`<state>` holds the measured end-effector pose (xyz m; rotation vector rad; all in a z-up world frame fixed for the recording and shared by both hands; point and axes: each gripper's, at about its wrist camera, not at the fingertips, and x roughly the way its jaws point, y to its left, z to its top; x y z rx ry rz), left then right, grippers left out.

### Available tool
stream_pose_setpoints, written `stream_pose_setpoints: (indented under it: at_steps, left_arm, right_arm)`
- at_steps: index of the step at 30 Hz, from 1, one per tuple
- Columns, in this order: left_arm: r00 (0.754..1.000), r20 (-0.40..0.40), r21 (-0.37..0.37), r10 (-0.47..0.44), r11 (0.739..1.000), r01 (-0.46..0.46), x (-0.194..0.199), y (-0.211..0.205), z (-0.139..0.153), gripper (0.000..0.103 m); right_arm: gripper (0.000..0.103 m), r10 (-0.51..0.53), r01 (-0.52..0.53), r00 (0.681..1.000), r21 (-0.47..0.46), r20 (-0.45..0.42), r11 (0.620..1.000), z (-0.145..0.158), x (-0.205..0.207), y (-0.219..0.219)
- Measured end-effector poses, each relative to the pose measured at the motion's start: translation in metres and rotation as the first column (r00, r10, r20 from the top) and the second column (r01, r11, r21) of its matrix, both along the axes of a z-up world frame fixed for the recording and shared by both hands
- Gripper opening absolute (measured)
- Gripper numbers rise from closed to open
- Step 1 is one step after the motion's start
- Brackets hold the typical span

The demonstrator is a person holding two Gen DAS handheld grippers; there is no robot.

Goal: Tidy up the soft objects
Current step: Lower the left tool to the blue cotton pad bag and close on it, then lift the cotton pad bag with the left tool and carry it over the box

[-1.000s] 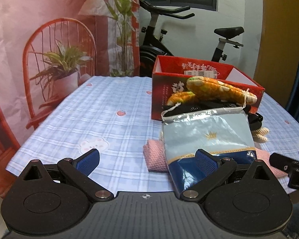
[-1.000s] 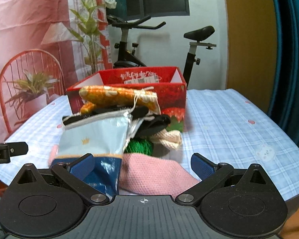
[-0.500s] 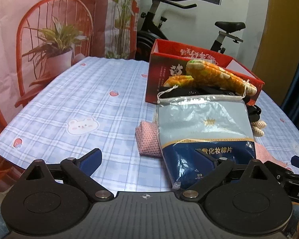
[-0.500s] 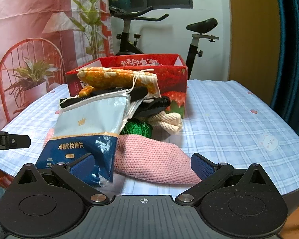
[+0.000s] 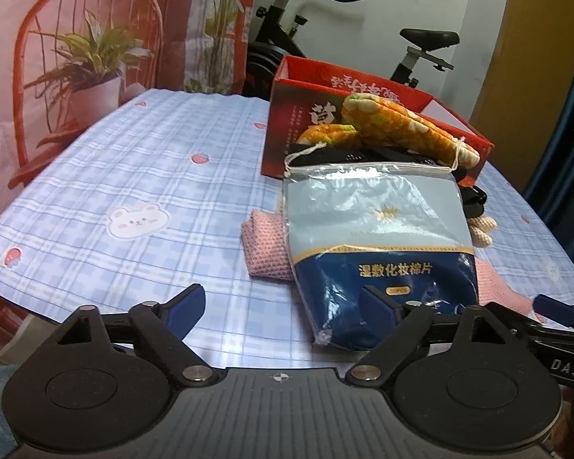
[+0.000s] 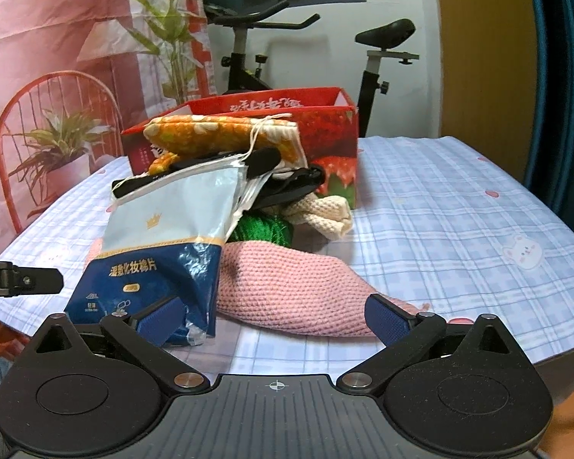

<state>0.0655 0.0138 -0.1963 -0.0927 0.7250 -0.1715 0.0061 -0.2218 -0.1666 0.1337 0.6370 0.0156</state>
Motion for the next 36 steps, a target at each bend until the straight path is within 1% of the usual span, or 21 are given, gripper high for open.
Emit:
stream_pose_setpoints:
  at_steps: [1,2,4,6,7,8,9,10,12,13,15,17,20,23,25,27,29,32,36]
  left_arm:
    - [1.0,-0.006,-0.01,-0.007,1.0,0.006,0.001,0.0,-0.001,0.086]
    - [1.0,-0.012,-0.022,-0.012,1.0,0.012,0.002,0.0,-0.003,0.082]
    - [0.999,-0.028,-0.052,-0.028,0.998,0.027,0.005,0.0,-0.006,0.077]
    - [0.998,-0.038,-0.08,-0.041,0.996,0.038,0.011,0.002,-0.011,0.068]
    - [0.998,-0.044,-0.091,-0.044,0.995,0.04,0.015,0.002,-0.014,0.067]
    - [0.998,-0.05,-0.102,-0.047,0.994,0.042,0.019,0.003,-0.017,0.065]
    - [0.997,-0.054,-0.116,-0.052,0.992,0.046,0.023,0.003,-0.02,0.065]
    - [0.997,-0.056,-0.129,-0.059,0.99,0.051,0.027,0.004,-0.023,0.065]
    - [0.996,-0.059,-0.152,-0.069,0.987,0.06,0.033,0.003,-0.028,0.066]
    - [0.995,-0.06,-0.167,-0.076,0.984,0.065,0.036,0.003,-0.03,0.066]
    - [0.994,-0.064,-0.2,-0.09,0.977,0.075,0.041,0.002,-0.034,0.066]
    - [0.993,-0.069,-0.222,-0.097,0.972,0.079,0.046,0.001,-0.037,0.066]
    - [0.99,-0.079,-0.263,-0.113,0.961,0.088,0.053,-0.002,-0.042,0.066]
    - [0.987,-0.089,-0.29,-0.135,0.951,0.104,0.056,-0.008,-0.046,0.066]
    - [0.986,-0.08,-0.28,-0.149,0.952,0.121,0.057,-0.012,-0.046,0.066]
    - [0.983,-0.071,-0.268,-0.17,0.952,0.145,0.056,-0.015,-0.046,0.058]
    - [0.983,-0.06,-0.257,-0.174,0.954,0.154,0.055,-0.018,-0.044,0.056]
    - [0.983,-0.055,-0.26,-0.176,0.953,0.156,0.056,-0.017,-0.044,0.055]
    - [0.984,-0.044,-0.262,-0.174,0.952,0.157,0.056,-0.017,-0.041,0.054]
  right_arm:
    - [0.097,0.007,-0.007,1.0,0.0,0.002,1.0,0.0,0.0,0.001]
    - [0.097,0.014,-0.014,1.0,0.0,0.006,1.0,0.0,0.0,0.002]
    - [0.091,0.035,-0.035,0.999,0.0,0.008,0.999,0.0,0.002,0.005]
    - [0.078,0.078,-0.078,0.997,-0.007,-0.003,0.997,-0.001,0.008,0.01]
    - [0.075,0.1,-0.1,0.995,-0.013,-0.009,0.995,-0.003,0.011,0.013]
    - [0.069,0.121,-0.122,0.993,-0.019,-0.013,0.992,-0.003,0.014,0.017]
    - [0.063,0.14,-0.14,0.99,-0.022,-0.014,0.99,-0.004,0.016,0.02]
    - [0.061,0.159,-0.159,0.987,-0.023,-0.013,0.987,-0.004,0.019,0.023]
    - [0.053,0.184,-0.184,0.983,-0.017,-0.017,0.983,-0.006,0.024,0.027]
    - [0.05,0.192,-0.192,0.981,-0.009,-0.024,0.981,-0.007,0.027,0.028]
    - [0.041,0.205,-0.204,0.978,0.013,-0.038,0.979,-0.011,0.033,0.029]
    - [0.036,0.214,-0.213,0.976,0.03,-0.045,0.977,-0.015,0.037,0.029]
    - [0.034,0.222,-0.22,0.974,0.049,-0.048,0.974,-0.02,0.04,0.027]
    - [0.034,0.22,-0.216,0.974,0.082,-0.046,0.973,-0.023,0.043,0.021]
    - [0.034,0.216,-0.21,0.975,0.104,-0.045,0.972,-0.026,0.044,0.018]
    - [0.035,0.217,-0.21,0.975,0.125,-0.043,0.97,-0.027,0.045,0.015]
    - [0.032,0.223,-0.215,0.974,0.139,-0.042,0.967,-0.028,0.045,0.014]
    - [0.029,0.224,-0.216,0.974,0.146,-0.037,0.965,-0.028,0.044,0.013]
    - [0.028,0.223,-0.215,0.974,0.16,-0.03,0.963,-0.027,0.042,0.012]
